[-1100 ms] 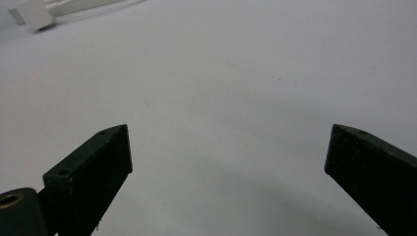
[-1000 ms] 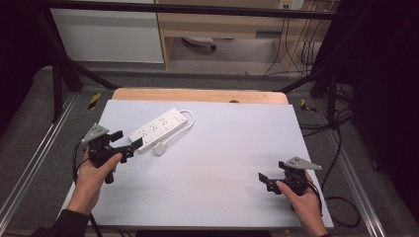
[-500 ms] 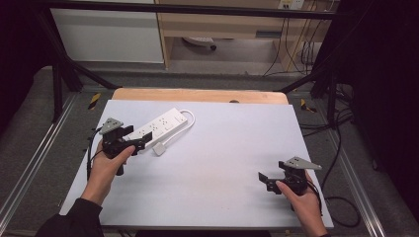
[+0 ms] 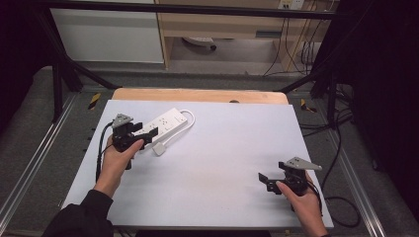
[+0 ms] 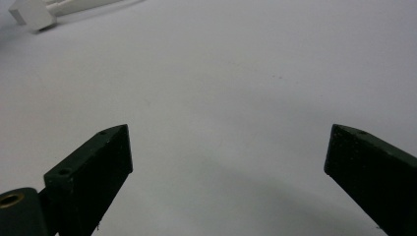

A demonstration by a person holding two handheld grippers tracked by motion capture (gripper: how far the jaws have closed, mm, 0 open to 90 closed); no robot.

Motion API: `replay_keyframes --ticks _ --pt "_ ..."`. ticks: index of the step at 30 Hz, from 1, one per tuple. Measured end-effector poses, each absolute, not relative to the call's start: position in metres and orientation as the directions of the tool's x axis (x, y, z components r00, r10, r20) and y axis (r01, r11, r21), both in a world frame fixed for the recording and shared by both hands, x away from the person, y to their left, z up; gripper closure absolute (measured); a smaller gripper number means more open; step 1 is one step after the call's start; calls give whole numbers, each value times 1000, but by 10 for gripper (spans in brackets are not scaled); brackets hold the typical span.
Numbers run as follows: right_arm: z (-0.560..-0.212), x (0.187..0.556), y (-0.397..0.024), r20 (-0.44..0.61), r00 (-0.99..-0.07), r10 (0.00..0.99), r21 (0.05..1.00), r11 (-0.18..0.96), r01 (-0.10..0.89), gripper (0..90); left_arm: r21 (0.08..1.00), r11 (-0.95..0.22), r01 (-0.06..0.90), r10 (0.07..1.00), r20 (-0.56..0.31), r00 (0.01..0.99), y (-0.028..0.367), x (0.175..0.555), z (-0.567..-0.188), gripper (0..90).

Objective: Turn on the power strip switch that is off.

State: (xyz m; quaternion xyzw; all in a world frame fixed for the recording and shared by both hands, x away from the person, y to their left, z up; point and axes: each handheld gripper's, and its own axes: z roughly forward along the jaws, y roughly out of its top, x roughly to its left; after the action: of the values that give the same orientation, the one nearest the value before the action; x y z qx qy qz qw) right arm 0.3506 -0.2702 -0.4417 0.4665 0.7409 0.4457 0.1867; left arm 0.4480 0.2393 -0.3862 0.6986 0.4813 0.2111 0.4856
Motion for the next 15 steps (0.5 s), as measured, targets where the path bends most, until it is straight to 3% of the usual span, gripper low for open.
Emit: replay_keyframes --ticks 15 --pt "-441 350 -271 144 -494 857 832 165 529 48 830 -54 555 859 -245 450 231 466 -399 578"
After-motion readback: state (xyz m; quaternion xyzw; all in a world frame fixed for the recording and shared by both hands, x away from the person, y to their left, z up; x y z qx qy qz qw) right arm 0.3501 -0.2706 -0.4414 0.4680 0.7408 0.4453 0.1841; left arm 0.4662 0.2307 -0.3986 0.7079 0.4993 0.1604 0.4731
